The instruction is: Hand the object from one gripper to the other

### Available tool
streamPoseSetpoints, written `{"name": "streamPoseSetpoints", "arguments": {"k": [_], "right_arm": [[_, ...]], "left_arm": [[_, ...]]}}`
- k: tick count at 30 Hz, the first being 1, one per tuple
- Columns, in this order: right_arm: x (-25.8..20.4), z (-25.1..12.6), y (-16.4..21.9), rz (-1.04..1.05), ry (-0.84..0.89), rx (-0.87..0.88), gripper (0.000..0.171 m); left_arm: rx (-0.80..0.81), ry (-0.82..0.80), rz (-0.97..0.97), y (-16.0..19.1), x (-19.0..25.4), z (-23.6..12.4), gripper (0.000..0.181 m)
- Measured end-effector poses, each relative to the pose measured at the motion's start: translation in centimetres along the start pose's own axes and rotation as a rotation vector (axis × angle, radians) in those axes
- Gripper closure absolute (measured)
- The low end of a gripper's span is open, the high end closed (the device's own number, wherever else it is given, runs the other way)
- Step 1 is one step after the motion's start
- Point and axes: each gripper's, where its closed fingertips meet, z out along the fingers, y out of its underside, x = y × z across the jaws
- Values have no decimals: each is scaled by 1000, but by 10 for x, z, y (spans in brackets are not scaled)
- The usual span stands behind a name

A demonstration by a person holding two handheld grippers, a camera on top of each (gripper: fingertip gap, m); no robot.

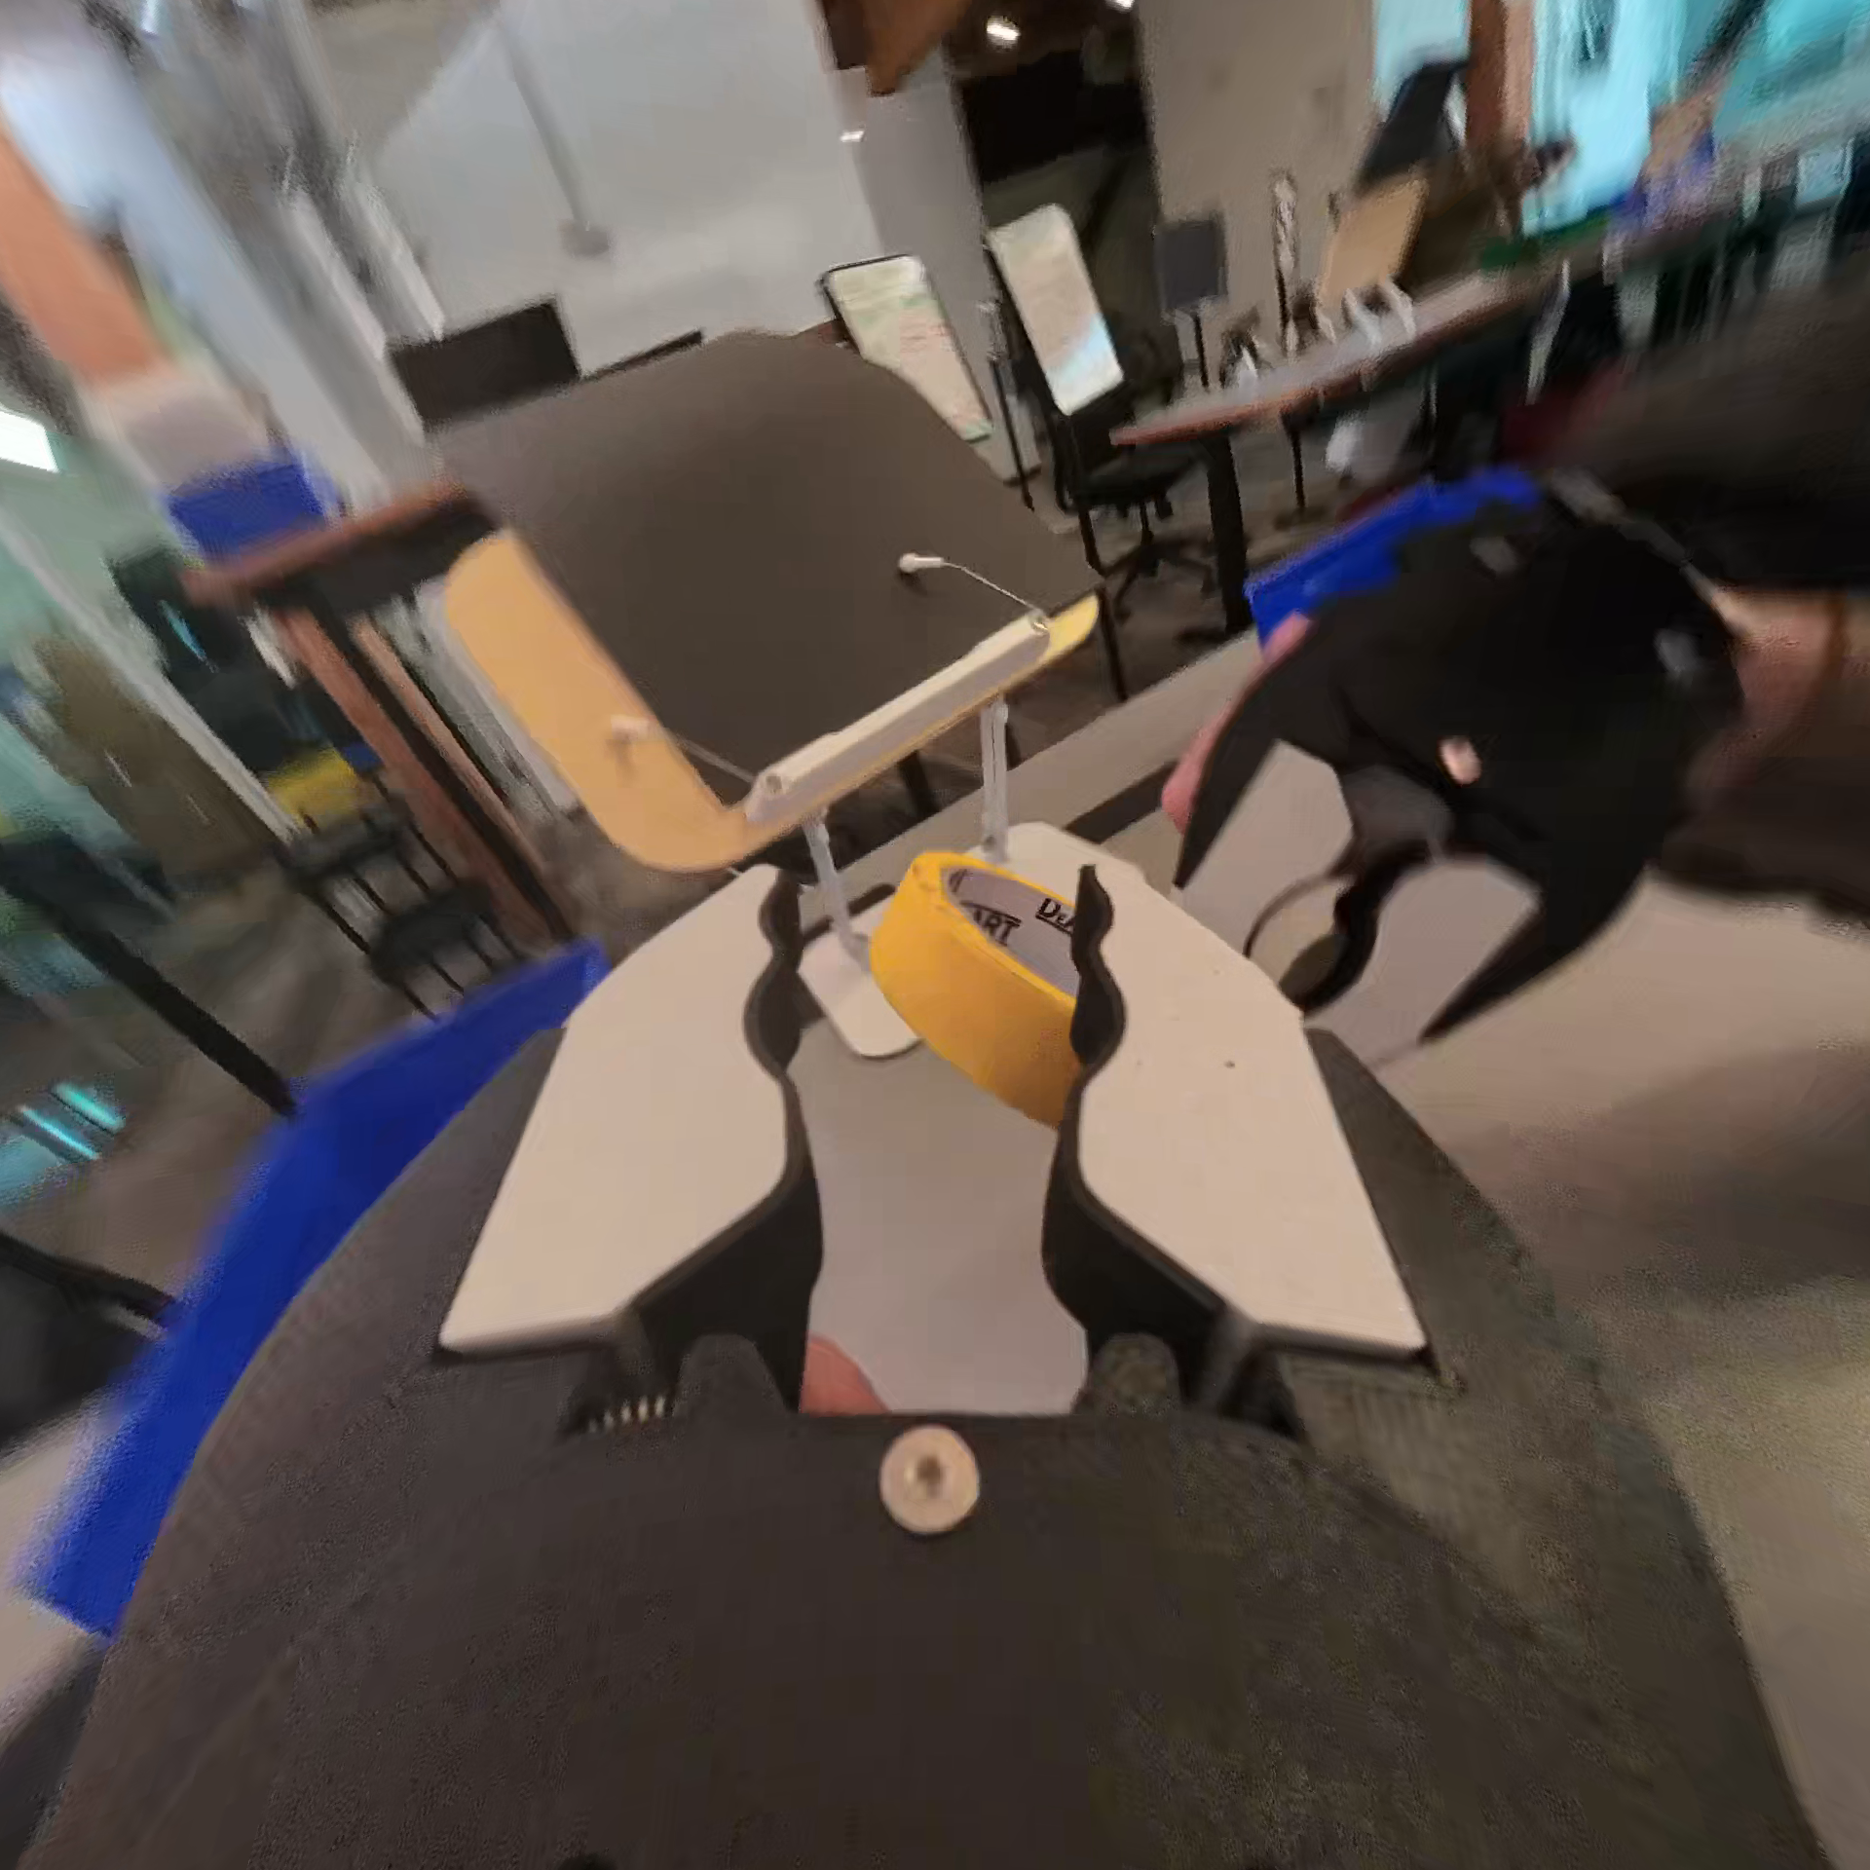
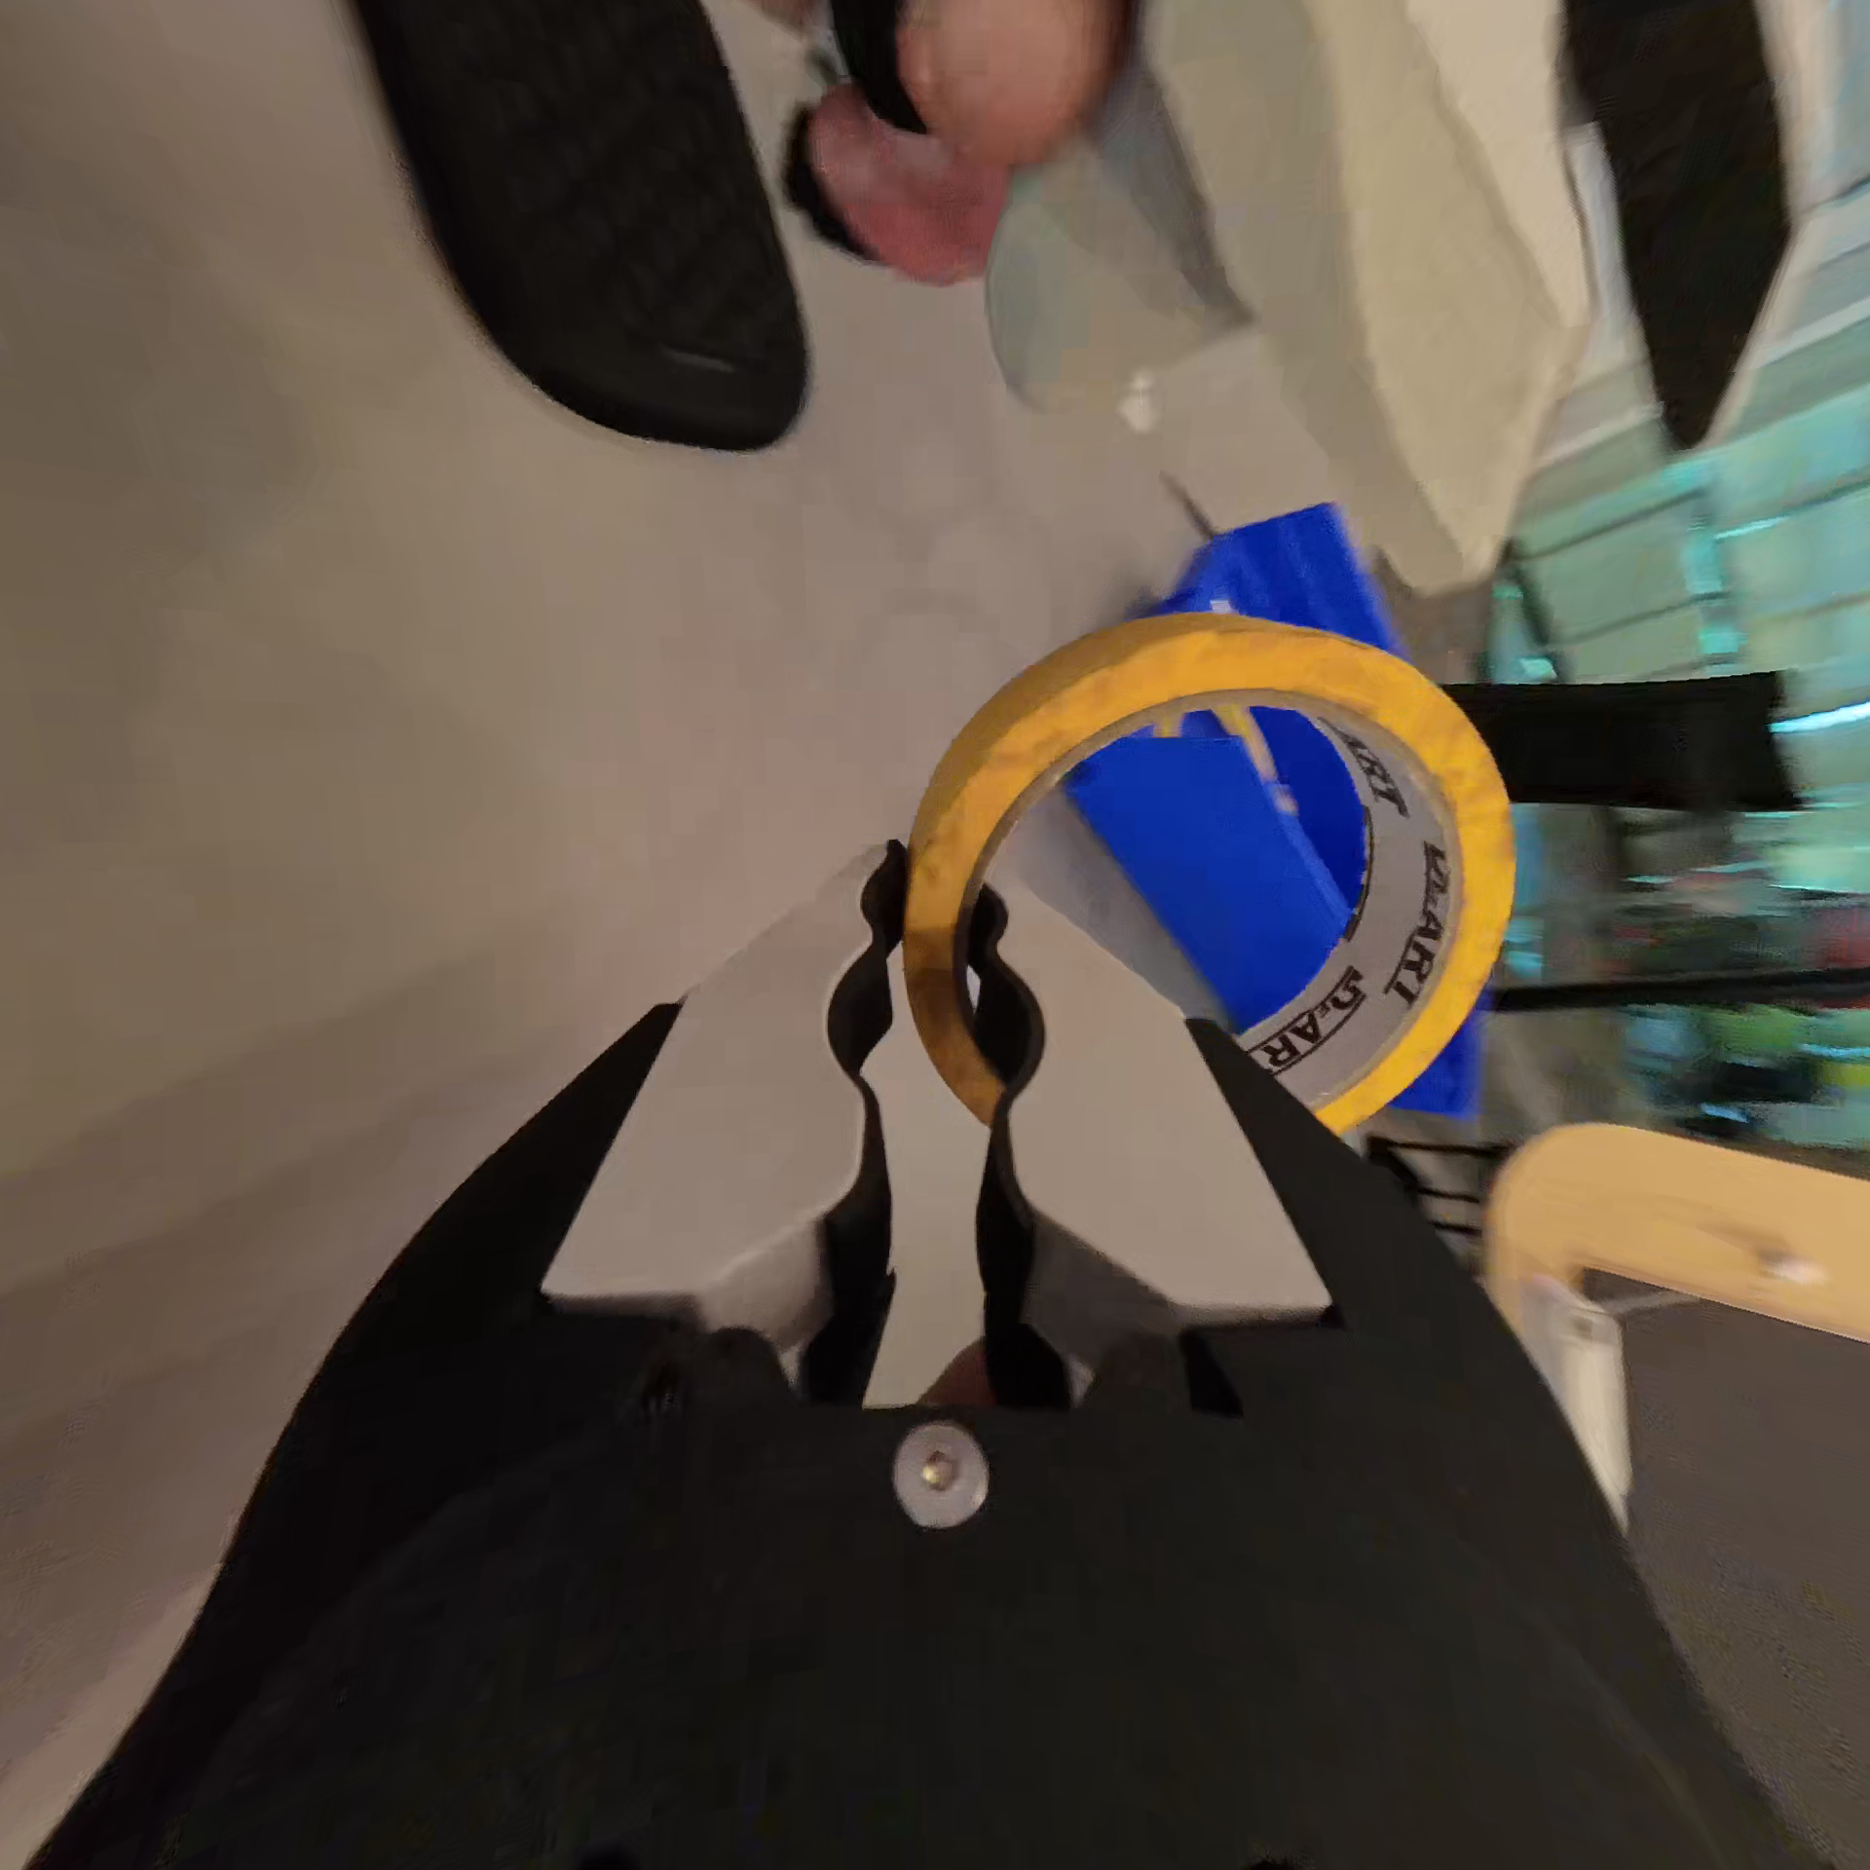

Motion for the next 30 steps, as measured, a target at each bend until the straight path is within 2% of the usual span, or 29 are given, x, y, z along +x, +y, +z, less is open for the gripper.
{"name": "streamPoseSetpoints", "arguments": {"k": [4, 6, 8, 11, 14, 15, 17, 20, 25, 28, 30], "right_arm": [[-36, -14, -1, 173, -308, 134, 164], [-53, -24, -5, 249, -457, 207, 164], [-65, -32, -8, 294, -567, 257, 164], [-80, -43, -14, 316, -688, 305, 164], [-94, -50, -18, 313, -783, 307, 164], [-98, -50, -16, 308, -797, 290, 164], [-96, -46, -13, 304, -770, 276, 164], [-62, -37, -14, 318, -560, 320, 155], [-4, -50, -19, 375, -281, 458, 101], [14, -56, -13, 429, -208, 516, 85], [21, -56, -11, 474, -195, 555, 84]], "left_arm": [[-115, 128, 650, 8, 41, -3, 122], [-178, 243, 869, 24, 63, -4, 117], [-250, 373, 1006, 45, 82, -7, 113], [-304, 454, 1135, 65, 95, -5, 115], [-295, 507, 1203, 75, 107, -3, 136], [-278, 498, 1208, 73, 109, -1, 154], [-315, 499, 1191, 77, 106, 0, 156], [-369, 362, 1115, 77, 82, 10, 156], [-368, 213, 699, 64, 47, 17, 156], [-277, 222, 359, 48, 39, 16, 156], [-201, 233, 98, 35, 35, 16, 156]]}}
